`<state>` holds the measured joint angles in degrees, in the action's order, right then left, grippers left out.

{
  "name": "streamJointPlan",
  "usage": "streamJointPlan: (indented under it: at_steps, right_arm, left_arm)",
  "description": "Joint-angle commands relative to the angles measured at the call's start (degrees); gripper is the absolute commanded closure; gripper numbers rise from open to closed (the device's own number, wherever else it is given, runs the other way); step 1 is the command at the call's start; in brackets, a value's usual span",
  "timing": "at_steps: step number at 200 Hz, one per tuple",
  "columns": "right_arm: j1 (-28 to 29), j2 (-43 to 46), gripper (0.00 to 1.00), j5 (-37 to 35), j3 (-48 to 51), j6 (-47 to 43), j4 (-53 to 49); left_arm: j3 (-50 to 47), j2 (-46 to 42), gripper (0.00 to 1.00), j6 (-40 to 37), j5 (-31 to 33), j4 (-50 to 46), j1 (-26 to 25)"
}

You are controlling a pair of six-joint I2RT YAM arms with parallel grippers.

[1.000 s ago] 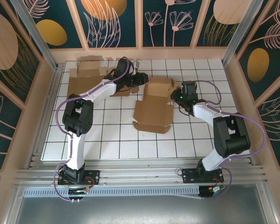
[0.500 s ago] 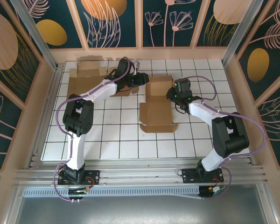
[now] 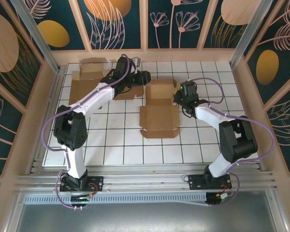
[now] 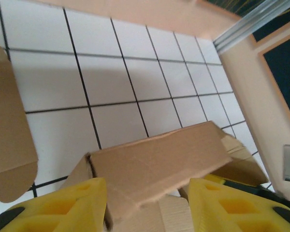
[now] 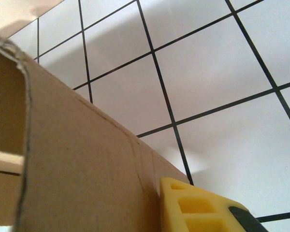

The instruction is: Fold the paper box

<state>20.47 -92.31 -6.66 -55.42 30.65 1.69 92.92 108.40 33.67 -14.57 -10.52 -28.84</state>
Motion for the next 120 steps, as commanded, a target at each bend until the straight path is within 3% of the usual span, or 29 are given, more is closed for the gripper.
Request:
streamJointPlan:
  at_steps: [1, 14, 33, 57, 94, 120]
  right_arm:
    - [0.54, -0.33, 0.82, -1.87, 0.40, -0.33, 3.31]
    - [0.65, -0.32, 0.84, -1.79, 0.57, -0.41, 3.91]
    - [0.83, -0.33, 0.87, -2.28, 1.25, -1.26, 5.28]
    - [0.97, -0.41, 0.89, -3.35, 1.56, -2.49, 6.12]
    - [1.24, -0.70, 0.89, -4.50, 1.39, -3.58, 6.13]
    - [1.95, -0.94, 0.89, -6.21, 1.28, -3.58, 5.06]
  left_arm:
    - [-2.49, -4.11, 0.52, -2.20, 4.87, -0.78, -0.16]
    - [-4.58, -6.13, 0.54, -1.46, 4.61, -0.46, -0.16]
    - [-11.67, -9.82, 0.66, 3.72, 1.40, 4.55, -0.70]
    - [-21.78, -13.61, 0.81, 8.18, 0.68, 11.89, -6.42]
    - [-27.25, -6.44, 0.98, 16.37, -2.29, 21.29, -12.19]
    - [-23.33, 1.34, 1.00, 16.34, -3.36, 22.40, -14.69]
